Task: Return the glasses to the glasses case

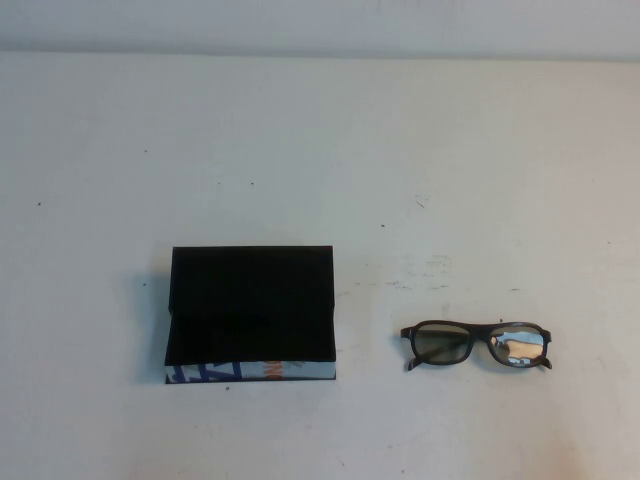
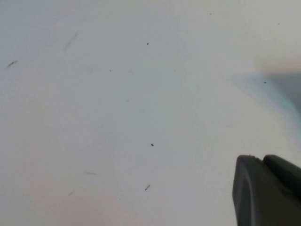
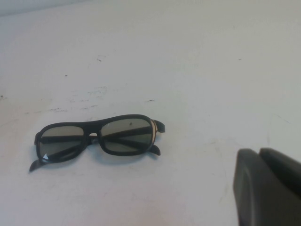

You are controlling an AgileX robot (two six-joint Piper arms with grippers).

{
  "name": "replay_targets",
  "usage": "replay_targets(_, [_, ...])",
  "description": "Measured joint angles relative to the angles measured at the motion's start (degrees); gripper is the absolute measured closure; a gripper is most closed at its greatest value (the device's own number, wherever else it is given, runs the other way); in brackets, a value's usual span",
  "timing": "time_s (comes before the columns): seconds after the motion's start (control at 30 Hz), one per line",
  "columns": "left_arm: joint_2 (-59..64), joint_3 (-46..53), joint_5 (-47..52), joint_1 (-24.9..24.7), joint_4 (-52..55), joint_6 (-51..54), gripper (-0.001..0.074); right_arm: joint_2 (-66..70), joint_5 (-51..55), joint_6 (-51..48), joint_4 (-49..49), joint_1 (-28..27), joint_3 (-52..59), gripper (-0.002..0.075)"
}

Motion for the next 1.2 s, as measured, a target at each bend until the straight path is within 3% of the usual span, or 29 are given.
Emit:
replay_targets(0.3, [0.0,0.0,0.0,0.0,0.0,0.0,0.0738,0.0,0.0,0.0,0.1,0.0,0.0,0.0737])
replay_targets(0.5, [0.0,0.0,0.0,0.0,0.0,0.0,0.0738,0.0,0.0,0.0,5.8,0.0,0.0,0.0737])
replay_targets(0.8, [0.0,0.0,0.0,0.0,0.0,0.0,0.0738,0.0,-5.1,0.0,20.5,0.0,0.0,0.0737])
replay_targets(1.0, [0.0,0.0,0.0,0.0,0.0,0.0,0.0738,0.0,-8.1,-0.5,38.2,0.0,0.0,0.0737])
replay_targets(1.2, [0.0,0.0,0.0,0.0,0.0,0.0,0.0738,0.0,-9.8,-2.4,46.6,0.0,0.0,0.0737])
